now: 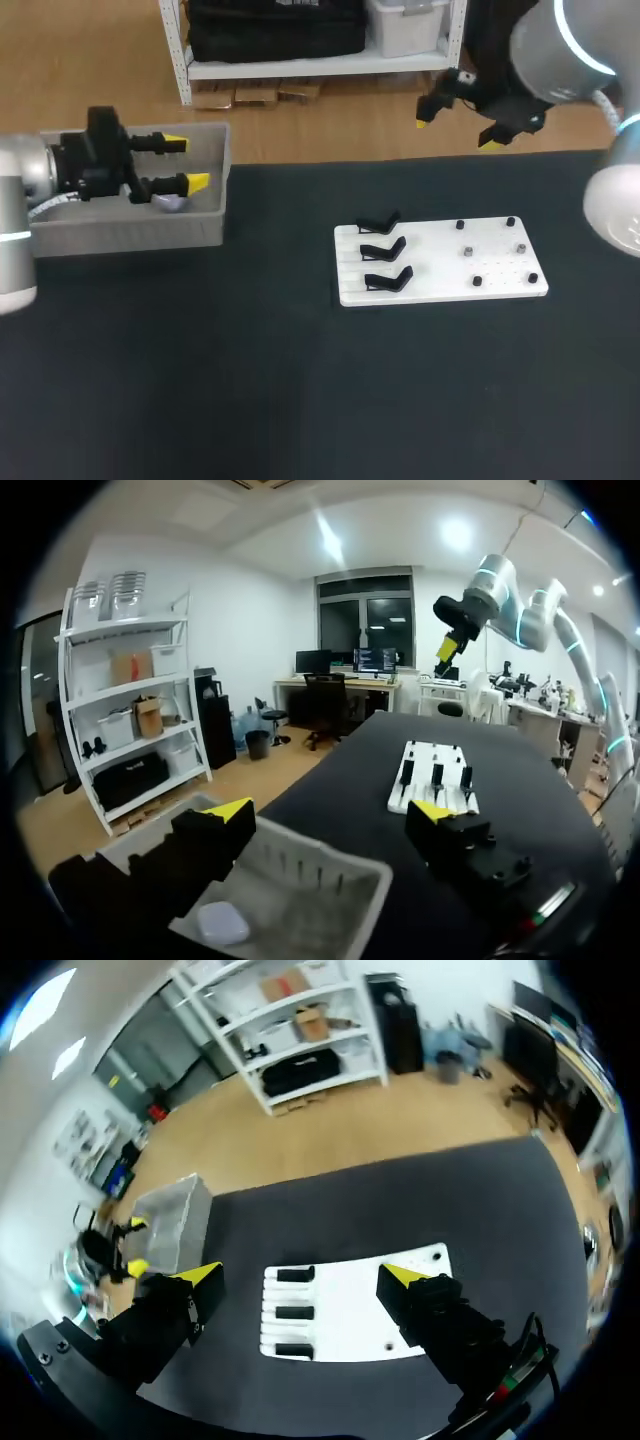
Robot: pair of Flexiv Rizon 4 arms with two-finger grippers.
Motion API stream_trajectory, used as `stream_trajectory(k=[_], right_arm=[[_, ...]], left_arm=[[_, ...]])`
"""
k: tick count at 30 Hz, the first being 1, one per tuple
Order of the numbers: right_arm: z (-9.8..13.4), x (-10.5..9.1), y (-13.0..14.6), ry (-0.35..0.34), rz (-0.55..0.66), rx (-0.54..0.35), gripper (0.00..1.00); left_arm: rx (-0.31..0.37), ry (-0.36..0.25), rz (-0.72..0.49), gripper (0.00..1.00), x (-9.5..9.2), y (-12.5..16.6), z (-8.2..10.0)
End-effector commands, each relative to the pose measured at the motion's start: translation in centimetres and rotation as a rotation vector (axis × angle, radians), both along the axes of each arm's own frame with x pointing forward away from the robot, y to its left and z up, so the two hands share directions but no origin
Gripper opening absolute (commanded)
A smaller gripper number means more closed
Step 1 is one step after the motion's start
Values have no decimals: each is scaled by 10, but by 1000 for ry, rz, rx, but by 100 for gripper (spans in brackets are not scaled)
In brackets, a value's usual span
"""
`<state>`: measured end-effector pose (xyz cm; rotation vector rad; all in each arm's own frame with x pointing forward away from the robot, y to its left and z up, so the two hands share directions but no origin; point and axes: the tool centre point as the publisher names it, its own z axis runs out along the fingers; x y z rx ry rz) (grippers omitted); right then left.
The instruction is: Pick up each earbud case from the left stands, insert the matching earbuds, close the lid, and place the case in the box.
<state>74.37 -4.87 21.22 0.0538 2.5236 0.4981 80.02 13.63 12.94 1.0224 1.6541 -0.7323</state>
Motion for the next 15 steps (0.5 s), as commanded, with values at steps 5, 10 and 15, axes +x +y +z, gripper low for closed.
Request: stream_trajectory(k=[5, 10, 15], right_arm=[[-9, -9, -48, -38, 345, 34, 100], [-13, -9, -65, -30, 465, 40, 100], [-14, -6, -79, -35, 543, 26, 100]], left_arm=[[14, 87, 25, 100, -37, -46, 18], [88, 179, 21, 100, -42, -68, 16], [61, 191, 61, 100, -52, -96, 13]])
